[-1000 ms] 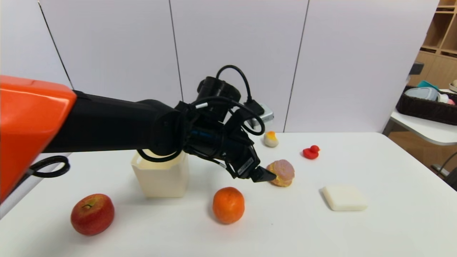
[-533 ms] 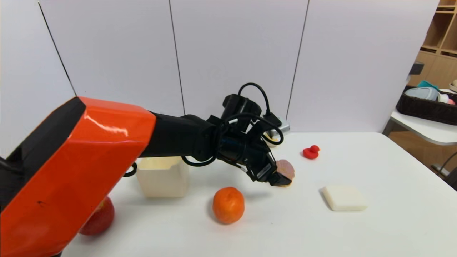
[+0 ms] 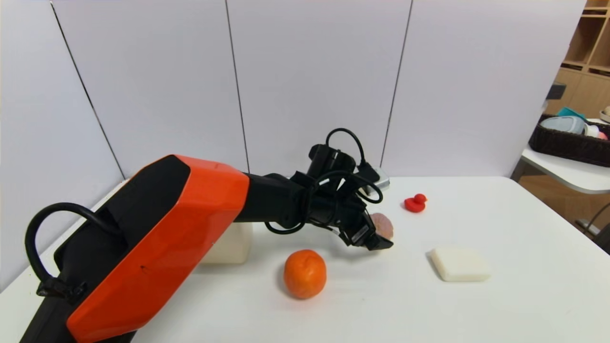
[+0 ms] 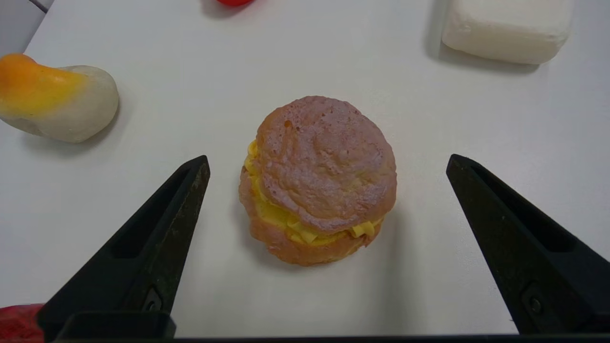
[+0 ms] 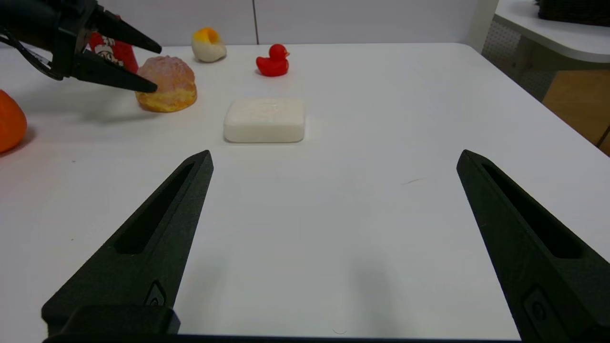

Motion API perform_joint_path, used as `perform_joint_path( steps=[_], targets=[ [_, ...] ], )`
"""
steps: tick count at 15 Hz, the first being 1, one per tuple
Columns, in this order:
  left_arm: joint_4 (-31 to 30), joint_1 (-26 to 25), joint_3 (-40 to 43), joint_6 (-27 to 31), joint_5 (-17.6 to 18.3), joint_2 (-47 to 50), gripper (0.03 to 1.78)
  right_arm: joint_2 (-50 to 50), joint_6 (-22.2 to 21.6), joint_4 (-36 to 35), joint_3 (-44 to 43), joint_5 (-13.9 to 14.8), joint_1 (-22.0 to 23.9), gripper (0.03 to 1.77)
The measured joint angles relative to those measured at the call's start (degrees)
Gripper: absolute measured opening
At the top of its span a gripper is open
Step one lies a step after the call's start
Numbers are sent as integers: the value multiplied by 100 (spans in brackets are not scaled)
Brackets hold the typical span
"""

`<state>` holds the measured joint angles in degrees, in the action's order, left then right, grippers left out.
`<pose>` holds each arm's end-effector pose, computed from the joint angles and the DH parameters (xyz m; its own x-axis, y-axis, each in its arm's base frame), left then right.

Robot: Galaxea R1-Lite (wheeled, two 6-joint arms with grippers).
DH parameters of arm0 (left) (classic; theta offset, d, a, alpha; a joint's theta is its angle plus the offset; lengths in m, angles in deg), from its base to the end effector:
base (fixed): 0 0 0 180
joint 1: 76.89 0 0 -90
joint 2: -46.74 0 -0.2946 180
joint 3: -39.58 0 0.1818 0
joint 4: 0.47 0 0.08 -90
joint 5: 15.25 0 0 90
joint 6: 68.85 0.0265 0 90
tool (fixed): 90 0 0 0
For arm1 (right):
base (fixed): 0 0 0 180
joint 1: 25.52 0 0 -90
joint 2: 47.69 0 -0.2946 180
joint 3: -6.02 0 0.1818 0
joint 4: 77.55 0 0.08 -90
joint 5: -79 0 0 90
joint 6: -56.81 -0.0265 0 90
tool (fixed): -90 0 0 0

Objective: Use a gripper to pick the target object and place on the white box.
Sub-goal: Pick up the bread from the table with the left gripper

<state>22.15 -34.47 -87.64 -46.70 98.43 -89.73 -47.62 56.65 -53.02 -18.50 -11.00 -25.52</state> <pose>0.3483 -0.3327 0.1186 0.3032 -0.8211 -0.4835 0.9523 0.2788 0.1238 -0.0228 0.0000 0.0754 1.0000 0.0000 0.0010 0.0000 1.0000 0.0028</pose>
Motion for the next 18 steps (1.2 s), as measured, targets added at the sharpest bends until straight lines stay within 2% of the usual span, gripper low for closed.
perform_joint_path(
  steps=[11,13,15,18],
  targets=[
    [-7,2,-212,-5,0,-383,175,0,0,0,0,0,0,177],
    [-10,5,-221,4,0,-413,138,0,0,0,0,0,0,177],
    [-52,0,-221,6,2,-451,110,0,-2,0,0,0,0,177],
    [-189,2,-224,4,2,-495,86,0,-2,0,0,0,0,177]
  ],
)
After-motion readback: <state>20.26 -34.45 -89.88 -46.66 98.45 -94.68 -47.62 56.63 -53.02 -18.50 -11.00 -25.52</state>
